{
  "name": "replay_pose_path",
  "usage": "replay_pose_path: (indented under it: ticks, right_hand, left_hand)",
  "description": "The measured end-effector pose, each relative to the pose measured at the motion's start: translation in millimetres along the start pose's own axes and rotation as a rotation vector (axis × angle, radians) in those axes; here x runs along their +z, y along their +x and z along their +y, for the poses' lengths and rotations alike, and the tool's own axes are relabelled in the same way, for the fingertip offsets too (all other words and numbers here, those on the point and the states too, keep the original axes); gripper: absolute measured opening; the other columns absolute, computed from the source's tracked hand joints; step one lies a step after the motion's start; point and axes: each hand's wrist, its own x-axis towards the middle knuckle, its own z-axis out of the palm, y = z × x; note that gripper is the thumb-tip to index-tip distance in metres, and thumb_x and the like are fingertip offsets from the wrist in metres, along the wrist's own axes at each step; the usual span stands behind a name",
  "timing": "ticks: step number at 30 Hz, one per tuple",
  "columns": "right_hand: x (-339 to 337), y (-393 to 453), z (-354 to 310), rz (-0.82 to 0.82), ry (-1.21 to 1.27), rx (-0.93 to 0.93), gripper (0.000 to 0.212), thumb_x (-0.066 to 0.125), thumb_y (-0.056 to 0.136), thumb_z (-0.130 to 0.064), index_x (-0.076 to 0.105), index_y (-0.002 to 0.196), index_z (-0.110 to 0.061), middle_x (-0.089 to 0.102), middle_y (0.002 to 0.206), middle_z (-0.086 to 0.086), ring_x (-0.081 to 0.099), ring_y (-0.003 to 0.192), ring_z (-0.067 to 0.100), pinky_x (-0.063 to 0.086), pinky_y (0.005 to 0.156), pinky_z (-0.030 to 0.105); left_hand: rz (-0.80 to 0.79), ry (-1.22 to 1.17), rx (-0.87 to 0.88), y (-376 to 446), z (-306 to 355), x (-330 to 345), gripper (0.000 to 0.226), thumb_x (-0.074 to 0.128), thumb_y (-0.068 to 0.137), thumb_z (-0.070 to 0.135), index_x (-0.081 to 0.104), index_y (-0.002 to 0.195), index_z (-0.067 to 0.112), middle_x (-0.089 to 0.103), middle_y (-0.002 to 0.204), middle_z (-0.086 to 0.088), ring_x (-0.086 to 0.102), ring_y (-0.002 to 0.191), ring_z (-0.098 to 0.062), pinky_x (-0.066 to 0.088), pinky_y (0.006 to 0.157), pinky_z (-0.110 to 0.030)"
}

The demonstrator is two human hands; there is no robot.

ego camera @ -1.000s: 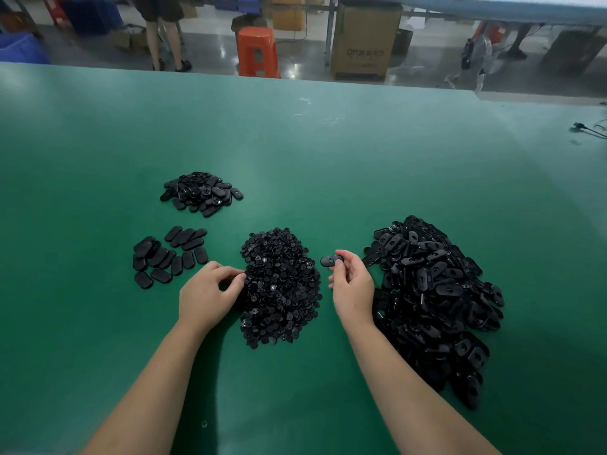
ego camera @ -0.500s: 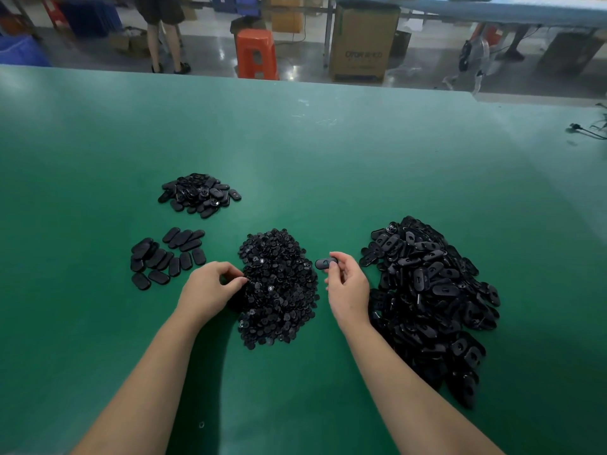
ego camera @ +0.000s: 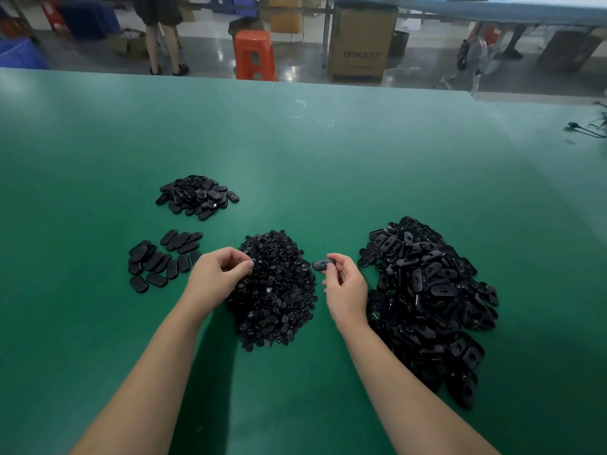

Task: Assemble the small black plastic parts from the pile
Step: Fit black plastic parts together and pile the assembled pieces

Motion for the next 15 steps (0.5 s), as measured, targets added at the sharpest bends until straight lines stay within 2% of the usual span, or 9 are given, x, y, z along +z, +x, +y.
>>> replay_pose_path:
  ticks: [4, 8, 10, 14, 15]
  right_hand:
    - [0.6, 0.3, 0.0, -0.005, 0.016, 0.002, 0.016, 0.055, 0.102, -0.018, 0.064, 0.108, -0.030, 0.073, 0.091, -0.010, 0.068, 0.076, 0.020, 0.060, 0.073, 0.045]
    - [0.4, 1.3, 1.7, -0.016, 0.041, 0.003, 0.017, 0.056, 0.101, -0.018, 0.064, 0.110, -0.029, 0.074, 0.094, -0.009, 0.068, 0.073, 0.013, 0.061, 0.073, 0.042]
    - [-0.1, 1.3, 3.2, -0.021, 0.052, -0.001, 0.019, 0.056, 0.101, -0.017, 0.066, 0.114, -0.028, 0.074, 0.095, -0.009, 0.069, 0.070, 0.007, 0.062, 0.073, 0.038]
    - [0.5, 1.4, 5.0, -0.020, 0.069, -0.008, 0.021, 0.057, 0.101, -0.016, 0.068, 0.116, -0.026, 0.075, 0.090, -0.010, 0.070, 0.068, 0.008, 0.062, 0.072, 0.039]
    - [1.1, 1.6, 4.8, -0.020, 0.077, -0.007, 0.021, 0.058, 0.100, -0.016, 0.068, 0.116, -0.026, 0.075, 0.089, -0.011, 0.070, 0.068, 0.009, 0.062, 0.073, 0.040]
  left_hand:
    - [-0.028, -0.095, -0.040, 1.4, 8.9, 15.3, 0.014, 0.075, 0.089, 0.013, 0.074, 0.079, 0.023, 0.061, 0.064, 0.008, 0.046, 0.053, -0.010, 0.041, 0.053, -0.027]
    - [-0.023, -0.131, -0.034, 4.5, 22.2, 33.0, 0.020, 0.075, 0.087, 0.008, 0.075, 0.092, 0.027, 0.066, 0.073, 0.006, 0.049, 0.052, -0.005, 0.040, 0.049, -0.020]
    - [-0.030, -0.149, -0.041, 5.8, 28.9, 43.5, 0.022, 0.075, 0.087, 0.009, 0.076, 0.097, 0.028, 0.070, 0.075, 0.004, 0.049, 0.048, -0.008, 0.042, 0.046, -0.022]
    - [-0.012, -0.178, -0.029, 7.7, 42.8, 70.3, 0.011, 0.070, 0.091, 0.007, 0.076, 0.090, 0.016, 0.070, 0.062, 0.006, 0.047, 0.036, -0.013, 0.044, 0.044, -0.021]
    - [-0.012, -0.221, -0.047, 8.7, 45.9, 76.6, 0.011, 0.068, 0.092, 0.005, 0.075, 0.091, 0.012, 0.072, 0.064, 0.004, 0.047, 0.035, -0.013, 0.044, 0.043, -0.022]
